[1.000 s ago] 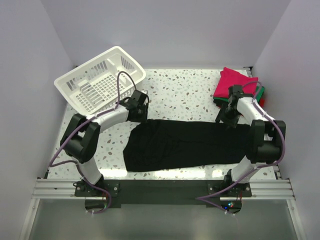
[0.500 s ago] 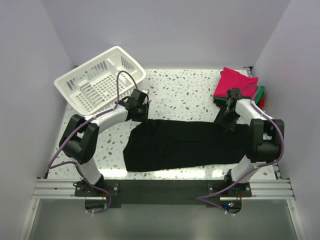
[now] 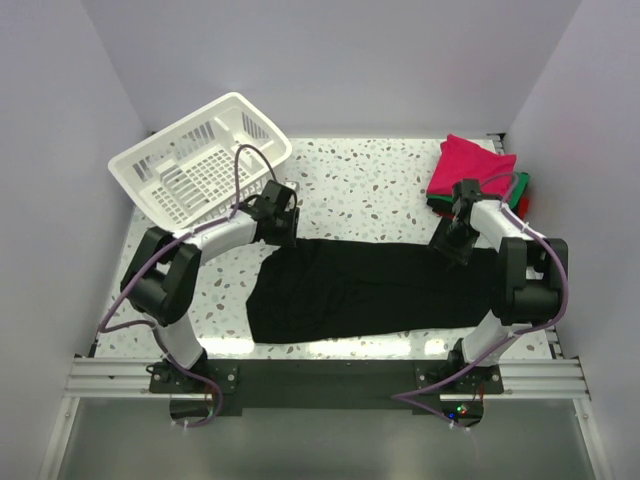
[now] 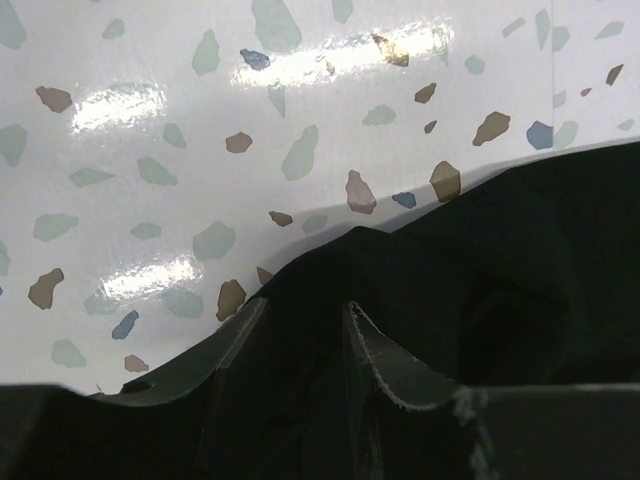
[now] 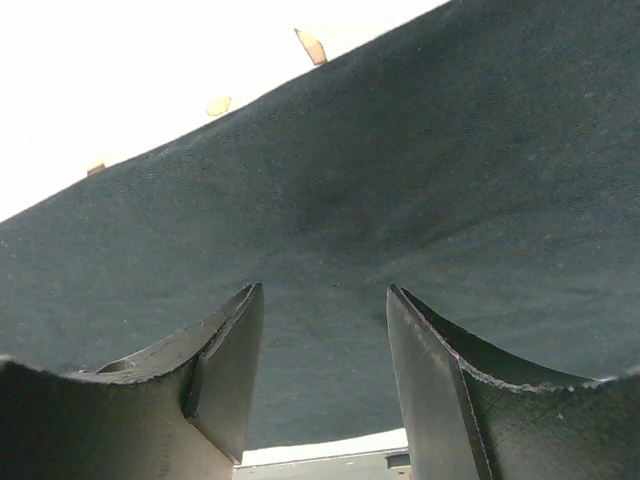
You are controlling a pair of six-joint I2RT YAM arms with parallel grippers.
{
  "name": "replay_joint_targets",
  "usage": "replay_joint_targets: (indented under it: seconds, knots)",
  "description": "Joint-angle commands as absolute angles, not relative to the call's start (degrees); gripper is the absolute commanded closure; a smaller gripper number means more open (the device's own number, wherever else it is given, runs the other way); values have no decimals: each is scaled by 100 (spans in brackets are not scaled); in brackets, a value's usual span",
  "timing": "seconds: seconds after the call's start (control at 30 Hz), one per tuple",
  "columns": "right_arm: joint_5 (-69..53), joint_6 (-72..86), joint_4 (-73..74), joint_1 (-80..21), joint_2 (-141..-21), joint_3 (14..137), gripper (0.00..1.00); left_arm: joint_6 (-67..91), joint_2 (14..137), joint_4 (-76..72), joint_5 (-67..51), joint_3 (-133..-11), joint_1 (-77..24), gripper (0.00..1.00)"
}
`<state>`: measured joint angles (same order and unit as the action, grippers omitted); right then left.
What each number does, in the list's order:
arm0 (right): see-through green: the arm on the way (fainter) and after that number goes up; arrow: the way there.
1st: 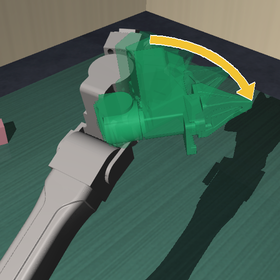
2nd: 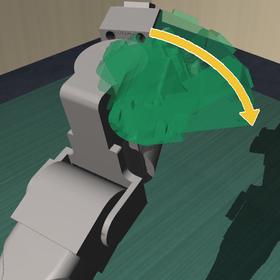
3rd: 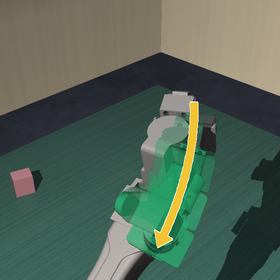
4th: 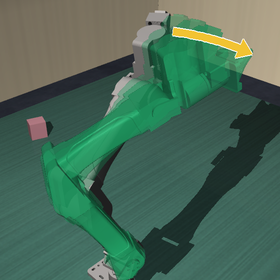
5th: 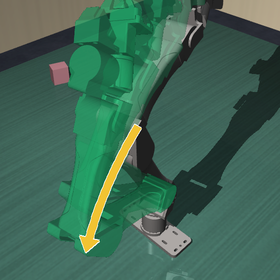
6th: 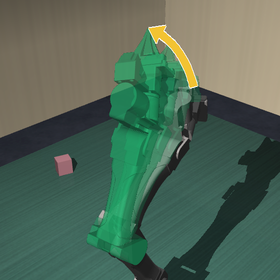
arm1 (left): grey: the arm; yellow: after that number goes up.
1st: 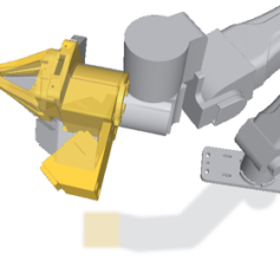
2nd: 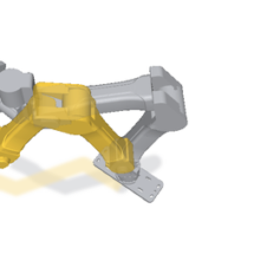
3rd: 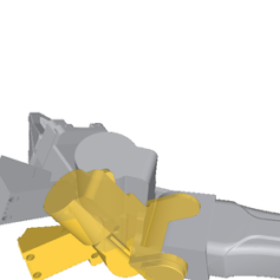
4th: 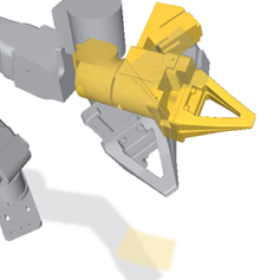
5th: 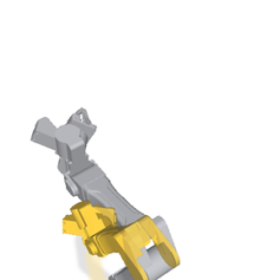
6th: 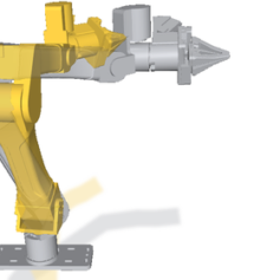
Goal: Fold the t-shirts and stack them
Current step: Fold the tshirt
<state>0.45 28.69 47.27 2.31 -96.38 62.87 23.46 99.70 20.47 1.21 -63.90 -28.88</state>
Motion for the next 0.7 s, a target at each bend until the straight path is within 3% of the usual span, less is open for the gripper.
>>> replay_joint_targets:
  seconds: [0.0,0.43,0.67]
  knots:
    - [9,2778,4746,229,-9677,6319,44,2426,10072,1960,26,-6399,-2848,61]
    - [61,2619,4632,237,-9984,6249,43,2312,10283,1986,404,-6381,-2848,66]
    - [105,2628,4605,229,-10266,6161,43,2215,10275,2047,729,-6302,-2848,61]
